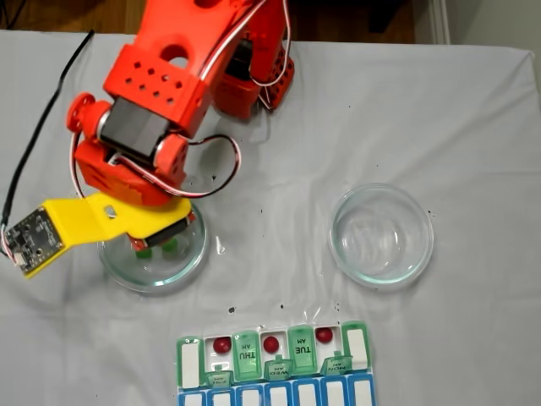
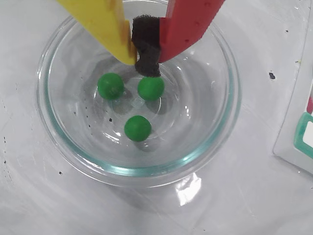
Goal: Sort medicines into box.
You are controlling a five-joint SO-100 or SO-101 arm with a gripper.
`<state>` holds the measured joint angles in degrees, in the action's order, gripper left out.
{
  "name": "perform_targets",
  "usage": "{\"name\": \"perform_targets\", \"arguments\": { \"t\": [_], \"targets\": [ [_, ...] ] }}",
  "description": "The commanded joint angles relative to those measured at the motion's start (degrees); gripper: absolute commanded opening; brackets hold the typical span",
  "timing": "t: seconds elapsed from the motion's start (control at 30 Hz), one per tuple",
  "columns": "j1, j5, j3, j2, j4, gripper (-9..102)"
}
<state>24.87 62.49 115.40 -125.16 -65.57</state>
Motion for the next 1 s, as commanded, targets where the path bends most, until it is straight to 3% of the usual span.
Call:
{"name": "perform_targets", "arguments": {
  "t": [0.0, 0.07, 0.37, 0.97],
  "targets": [
    [1.05, 1.41, -1.41, -1.05, 0.44, 5],
    [1.14, 2.64, -0.79, -0.88, 0.09, 13],
    [0.18, 2.02, 3.6, 1.23, 3.69, 19],
    [-0.79, -0.53, 10.02, 1.05, 11.51, 20]
  ]
}}
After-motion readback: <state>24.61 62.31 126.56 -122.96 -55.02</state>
